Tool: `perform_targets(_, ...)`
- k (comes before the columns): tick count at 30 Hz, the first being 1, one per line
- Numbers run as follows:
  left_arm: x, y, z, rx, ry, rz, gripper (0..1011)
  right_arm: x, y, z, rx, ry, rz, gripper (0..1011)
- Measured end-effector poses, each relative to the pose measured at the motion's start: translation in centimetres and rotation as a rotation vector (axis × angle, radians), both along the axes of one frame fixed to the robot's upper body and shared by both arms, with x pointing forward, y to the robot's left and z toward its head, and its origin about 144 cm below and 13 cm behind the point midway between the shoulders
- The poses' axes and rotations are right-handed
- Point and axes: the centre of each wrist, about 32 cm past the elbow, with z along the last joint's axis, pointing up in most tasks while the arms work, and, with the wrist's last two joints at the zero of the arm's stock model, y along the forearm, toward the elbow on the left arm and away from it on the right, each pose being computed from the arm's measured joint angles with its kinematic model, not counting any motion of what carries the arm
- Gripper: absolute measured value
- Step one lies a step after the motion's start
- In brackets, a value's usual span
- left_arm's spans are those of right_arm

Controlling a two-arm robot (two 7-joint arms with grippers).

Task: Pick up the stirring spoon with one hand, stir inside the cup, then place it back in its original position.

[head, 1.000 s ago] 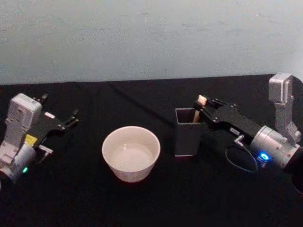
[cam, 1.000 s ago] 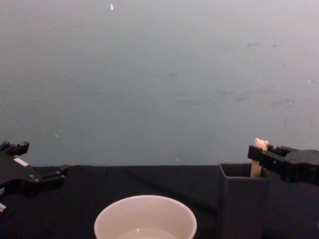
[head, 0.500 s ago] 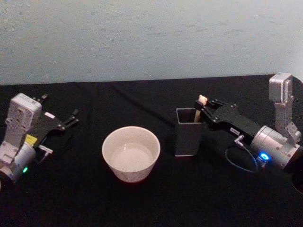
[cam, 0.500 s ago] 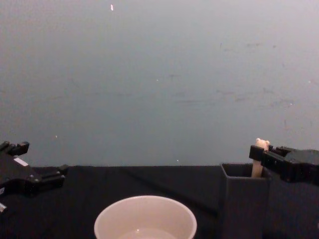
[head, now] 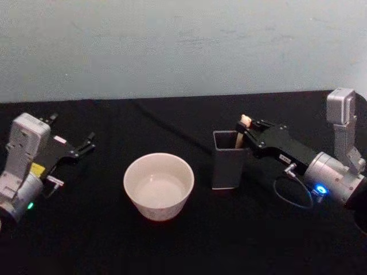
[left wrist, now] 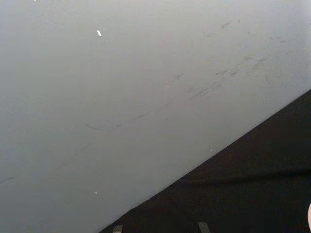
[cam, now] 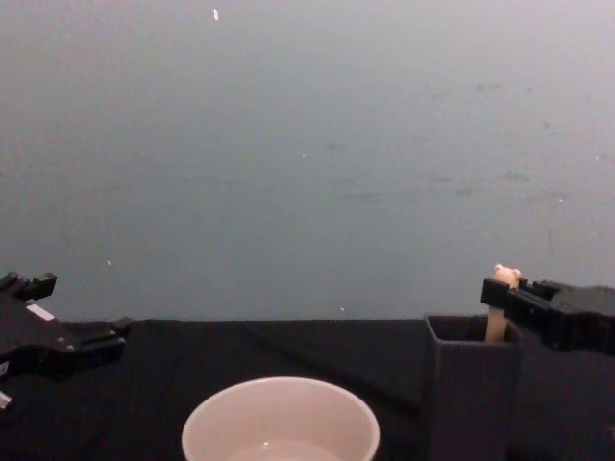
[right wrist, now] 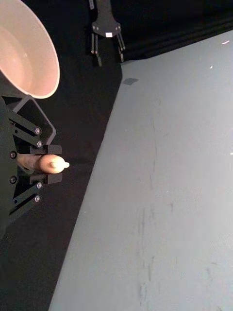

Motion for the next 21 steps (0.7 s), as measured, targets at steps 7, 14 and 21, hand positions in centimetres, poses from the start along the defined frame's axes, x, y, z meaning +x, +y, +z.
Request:
perform_targets(7,0.0,0.0,0.0,0.0,0.0,0.0,1001,-0.1,-0.2,0.5,0.032,-0.001,0.011,213)
perform_targets(14,0.0,0.0,0.0,0.0,0.0,0.0,1001,-0.1,-0.4,1.3,0.055,-0.017,0.014,213)
perform_targets(21,0.0,0.0,0.0,0.0,0.0,0.0,1001,-0.1,-0.6,2.4,0.076,-0.047,0.013,213)
